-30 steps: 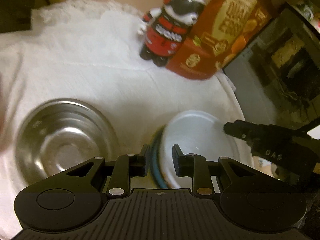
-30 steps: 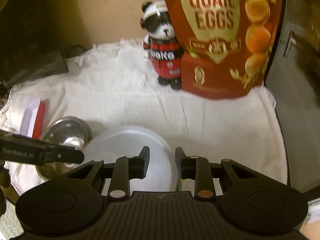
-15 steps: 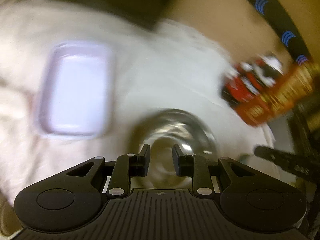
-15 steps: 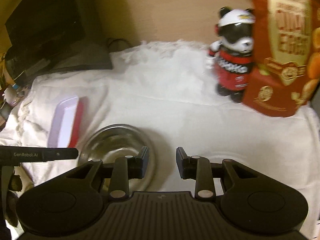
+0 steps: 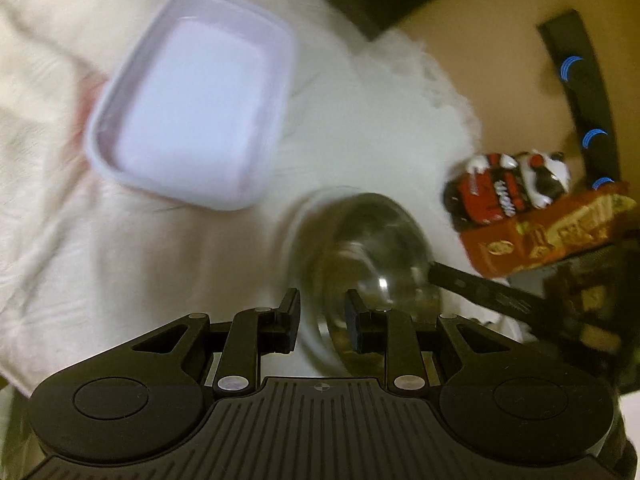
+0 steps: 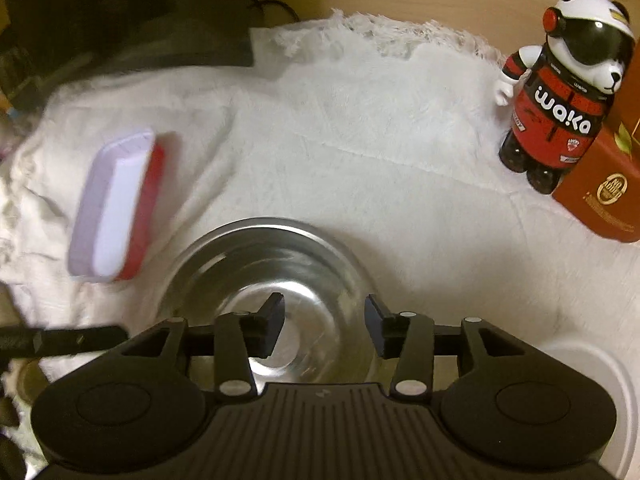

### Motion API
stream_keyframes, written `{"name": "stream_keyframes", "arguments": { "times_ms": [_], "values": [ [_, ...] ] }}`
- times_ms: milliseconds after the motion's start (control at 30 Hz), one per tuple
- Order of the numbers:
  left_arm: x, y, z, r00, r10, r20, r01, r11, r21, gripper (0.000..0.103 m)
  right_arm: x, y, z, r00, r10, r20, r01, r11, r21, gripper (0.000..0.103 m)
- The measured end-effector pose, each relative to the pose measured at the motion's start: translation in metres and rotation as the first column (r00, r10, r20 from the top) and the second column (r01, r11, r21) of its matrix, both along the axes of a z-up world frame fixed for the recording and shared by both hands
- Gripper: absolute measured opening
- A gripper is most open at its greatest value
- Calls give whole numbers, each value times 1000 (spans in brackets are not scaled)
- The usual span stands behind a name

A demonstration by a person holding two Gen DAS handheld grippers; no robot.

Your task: Organize plates and bowls

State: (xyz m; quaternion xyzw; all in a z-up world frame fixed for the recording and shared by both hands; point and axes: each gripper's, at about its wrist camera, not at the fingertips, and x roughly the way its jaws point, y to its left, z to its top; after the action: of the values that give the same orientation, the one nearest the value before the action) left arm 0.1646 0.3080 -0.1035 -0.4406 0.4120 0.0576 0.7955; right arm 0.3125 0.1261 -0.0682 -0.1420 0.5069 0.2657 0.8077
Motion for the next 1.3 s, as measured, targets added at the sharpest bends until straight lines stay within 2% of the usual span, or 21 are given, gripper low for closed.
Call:
{"name": "stream_keyframes", "arguments": {
  "times_ms": [67, 133, 200, 300, 400, 533, 833, 1167, 1300],
  "values": [
    [6, -9, 6, 1000, -29, 3, 29, 997, 66, 27, 7, 3, -6, 1000, -12, -12, 12, 1000, -16, 48],
    [15, -20, 10, 998, -50, -32, 55, 984, 170, 27, 13, 6, -15, 1000, -24, -15, 23, 999, -40, 49],
    [20, -27, 8, 996, -55, -66, 69, 972, 224, 27, 17, 8, -22, 999, -33, -15, 32, 998, -62, 49],
    [21, -27, 1, 994, -62, -88, 80, 971, 224, 28, 22, 9, -34, 998, -47, -28, 45, 996, -76, 49],
    [22, -25, -4, 993, -62, -102, 84, 971, 226, 35, 28, 9, -45, 996, -66, -57, 62, 995, -80, 49],
    [23, -24, -8, 992, -66, -107, 89, 970, 225, 38, 34, 7, -58, 988, -106, -113, 98, 992, -74, 51],
    [30, -24, -21, 989, -88, -115, 111, 972, 209, 37, 20, 14, -61, 991, -90, -96, 80, 991, -109, 55],
    [29, -25, -18, 985, -98, -144, 136, 948, 287, 38, -11, 0, -57, 993, -76, -96, 66, 993, -96, 55],
    [30, -28, -17, 983, -110, -150, 152, 938, 313, 42, -25, -5, -58, 993, -78, -88, 70, 993, -94, 55]
  ]
}}
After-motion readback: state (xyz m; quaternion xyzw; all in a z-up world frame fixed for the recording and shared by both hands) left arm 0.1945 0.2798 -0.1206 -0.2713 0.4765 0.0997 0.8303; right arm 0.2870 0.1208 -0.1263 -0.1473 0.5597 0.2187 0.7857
